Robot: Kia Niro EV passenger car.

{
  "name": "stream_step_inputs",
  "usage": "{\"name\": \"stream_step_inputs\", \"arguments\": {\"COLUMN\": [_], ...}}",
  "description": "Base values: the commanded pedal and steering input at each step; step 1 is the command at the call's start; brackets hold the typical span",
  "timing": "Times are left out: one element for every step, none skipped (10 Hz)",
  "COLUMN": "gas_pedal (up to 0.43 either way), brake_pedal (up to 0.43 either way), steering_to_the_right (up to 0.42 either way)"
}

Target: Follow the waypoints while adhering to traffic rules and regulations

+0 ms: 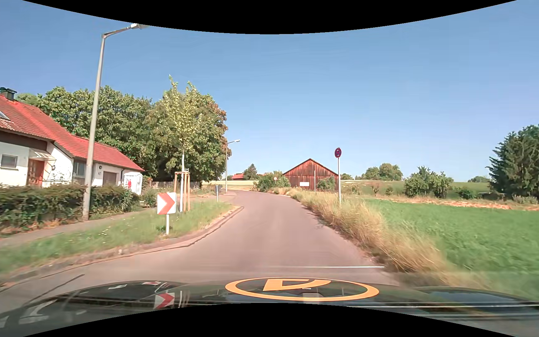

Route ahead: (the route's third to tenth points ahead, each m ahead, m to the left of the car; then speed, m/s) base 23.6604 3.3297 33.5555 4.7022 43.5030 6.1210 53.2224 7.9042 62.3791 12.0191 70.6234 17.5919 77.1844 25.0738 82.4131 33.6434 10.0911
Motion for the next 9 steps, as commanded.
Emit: {"name": "stream_step_inputs", "arguments": {"gas_pedal": [0.209,0.209,0.209,0.209,0.209,0.209,0.209,0.209,0.209], "brake_pedal": [0.000,0.000,0.000,0.000,0.000,0.000,0.000,0.000,0.000], "steering_to_the_right": [-0.005,-0.005,-0.005,-0.006,-0.006,-0.012,-0.021,-0.027,-0.031]}}
